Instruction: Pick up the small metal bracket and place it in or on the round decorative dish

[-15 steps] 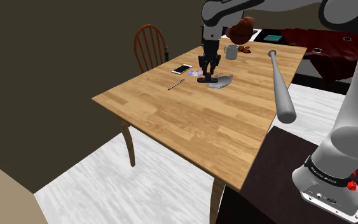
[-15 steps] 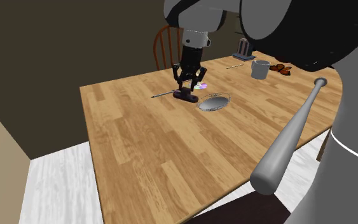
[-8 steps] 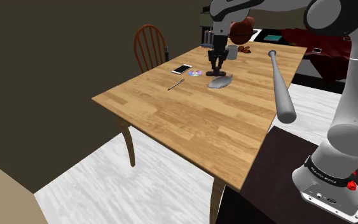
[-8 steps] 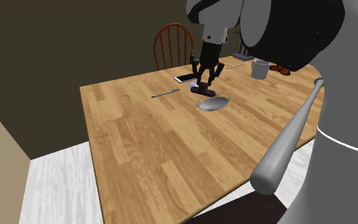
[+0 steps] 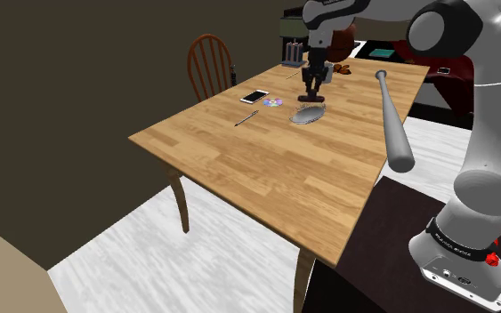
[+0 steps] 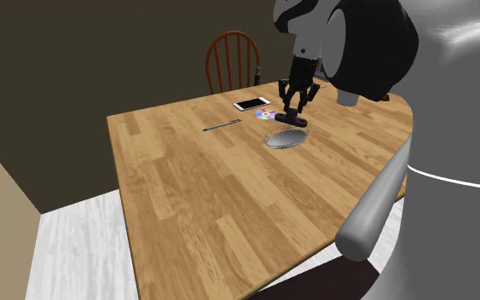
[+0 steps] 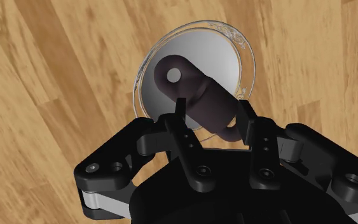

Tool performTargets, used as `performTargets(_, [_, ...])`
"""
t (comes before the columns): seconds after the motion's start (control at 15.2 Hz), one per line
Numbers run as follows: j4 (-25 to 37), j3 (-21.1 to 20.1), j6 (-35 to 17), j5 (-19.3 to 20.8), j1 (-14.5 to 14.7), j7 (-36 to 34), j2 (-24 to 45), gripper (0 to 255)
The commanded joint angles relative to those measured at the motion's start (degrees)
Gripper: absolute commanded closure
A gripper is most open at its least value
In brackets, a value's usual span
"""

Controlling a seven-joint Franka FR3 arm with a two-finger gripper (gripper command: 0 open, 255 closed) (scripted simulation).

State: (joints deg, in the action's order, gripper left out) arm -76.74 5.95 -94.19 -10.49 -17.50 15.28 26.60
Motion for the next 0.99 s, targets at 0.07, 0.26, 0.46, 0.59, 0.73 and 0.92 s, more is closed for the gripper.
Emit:
performTargets(0.07, [-1.86,0.03,-2.08,-0.06,-0.07,0.53,0.24,255])
performTargets(0.26, [-3.76,0.01,-4.22,-0.14,0.01,0.83,0.50,255])
performTargets(0.46, [-5.47,-0.03,-6.29,-0.24,0.06,1.13,0.89,255])
performTargets(0.59, [-6.52,-0.05,-7.65,-0.32,0.10,1.33,1.22,255])
performTargets(0.73, [-7.49,-0.08,-8.98,-0.41,0.12,1.53,1.59,255])
performTargets(0.92, [-7.53,-0.08,-9.03,-0.42,0.12,1.53,1.60,255])
